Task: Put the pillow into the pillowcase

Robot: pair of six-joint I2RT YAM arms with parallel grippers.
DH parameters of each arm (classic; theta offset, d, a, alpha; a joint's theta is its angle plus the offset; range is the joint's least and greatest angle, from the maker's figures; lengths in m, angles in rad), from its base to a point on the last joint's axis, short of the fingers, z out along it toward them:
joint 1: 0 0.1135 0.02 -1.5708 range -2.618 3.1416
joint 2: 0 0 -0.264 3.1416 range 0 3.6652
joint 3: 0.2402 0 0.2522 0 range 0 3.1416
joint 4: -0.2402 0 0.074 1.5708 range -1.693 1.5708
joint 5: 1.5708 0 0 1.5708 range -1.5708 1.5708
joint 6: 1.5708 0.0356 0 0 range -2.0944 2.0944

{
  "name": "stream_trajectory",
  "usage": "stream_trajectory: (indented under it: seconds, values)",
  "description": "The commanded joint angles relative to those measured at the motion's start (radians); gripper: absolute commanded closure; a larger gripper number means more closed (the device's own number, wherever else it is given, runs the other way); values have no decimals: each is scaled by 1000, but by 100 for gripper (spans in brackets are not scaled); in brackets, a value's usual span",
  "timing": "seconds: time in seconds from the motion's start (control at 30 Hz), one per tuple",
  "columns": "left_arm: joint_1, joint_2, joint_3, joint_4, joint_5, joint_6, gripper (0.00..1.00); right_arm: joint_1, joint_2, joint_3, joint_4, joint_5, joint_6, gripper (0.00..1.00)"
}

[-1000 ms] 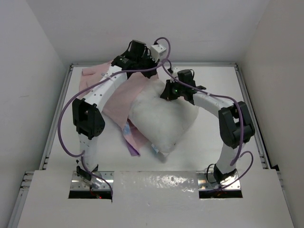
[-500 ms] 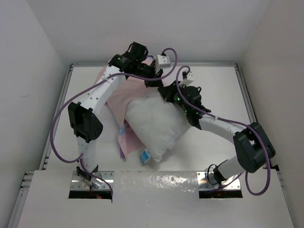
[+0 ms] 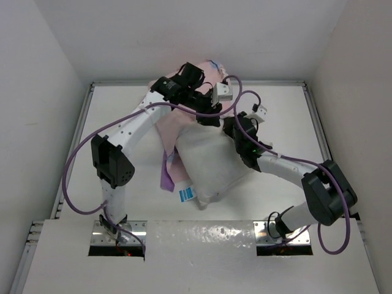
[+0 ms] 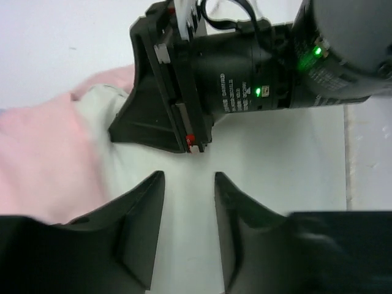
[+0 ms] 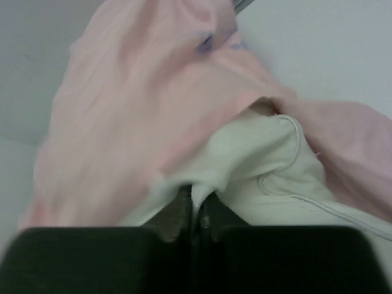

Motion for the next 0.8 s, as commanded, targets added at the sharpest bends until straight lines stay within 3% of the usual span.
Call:
stream_trajectory:
  seconds: [0.0,0.03,0.07,0.1,0.17,0.2,0.37,0.63,0.67,0.73,0.77]
  values:
    - [4,-109,102,-19,-26,-80,60,7,-70,31,-45,-10,-249,87]
    - [19,-118,113,-11,-46,-89,35,7,-85,15,-77,-35,-293,74]
    - [47,-124,123,-7,-106,-100,27,7,-116,8,-124,-102,-332,56]
    - [56,-129,147,5,-146,-132,20,7,-131,4,-156,-139,-429,26]
    - [70,-155,152,16,-209,-153,4,7,-160,26,-311,-185,-486,13]
    - [87,-167,137,33,-261,-181,0,7,-185,38,-359,-202,-524,1]
    - [203,-261,26,79,-370,-284,0,7,-237,132,-676,-188,-635,1]
    - [374,-488,-311,56,-566,-284,0,-7,-236,214,-853,-233,-689,3]
    - [391,-503,-384,55,-609,-300,0,-17,-232,219,-859,-248,-684,12]
    - [401,-552,-460,50,-616,-302,13,-25,-223,222,-859,-301,-672,29]
    - [406,-571,-544,47,-605,-290,19,-27,-210,221,-853,-325,-667,48]
